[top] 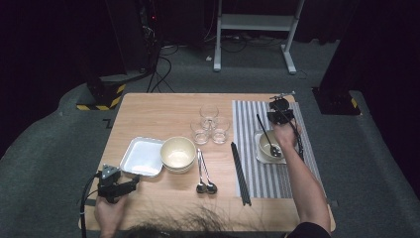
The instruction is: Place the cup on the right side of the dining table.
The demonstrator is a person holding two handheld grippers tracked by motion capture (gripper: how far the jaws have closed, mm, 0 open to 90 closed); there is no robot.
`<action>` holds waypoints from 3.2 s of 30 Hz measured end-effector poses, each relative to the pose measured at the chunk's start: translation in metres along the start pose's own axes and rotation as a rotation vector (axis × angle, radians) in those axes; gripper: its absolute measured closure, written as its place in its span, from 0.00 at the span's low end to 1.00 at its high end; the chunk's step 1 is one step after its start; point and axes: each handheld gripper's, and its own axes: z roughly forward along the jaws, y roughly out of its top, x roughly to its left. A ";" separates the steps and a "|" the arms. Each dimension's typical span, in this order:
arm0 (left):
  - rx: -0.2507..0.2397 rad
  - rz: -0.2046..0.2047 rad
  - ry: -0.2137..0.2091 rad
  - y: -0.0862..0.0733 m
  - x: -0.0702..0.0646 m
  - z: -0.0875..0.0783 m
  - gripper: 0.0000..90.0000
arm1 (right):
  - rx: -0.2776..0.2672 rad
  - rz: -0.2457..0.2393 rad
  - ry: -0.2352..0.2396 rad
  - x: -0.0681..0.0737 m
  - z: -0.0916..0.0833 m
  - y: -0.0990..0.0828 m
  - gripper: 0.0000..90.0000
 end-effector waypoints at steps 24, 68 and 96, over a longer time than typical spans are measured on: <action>0.003 0.017 0.010 0.000 -0.001 0.000 0.22 | 0.081 0.045 -0.028 -0.025 0.024 0.002 1.00; 0.003 0.012 0.007 0.000 -0.001 0.000 0.22 | 0.218 0.147 -0.089 -0.045 0.049 -0.002 1.00; 0.005 0.018 0.009 0.000 -0.001 0.001 0.21 | 0.236 0.186 -0.090 -0.053 0.049 -0.009 1.00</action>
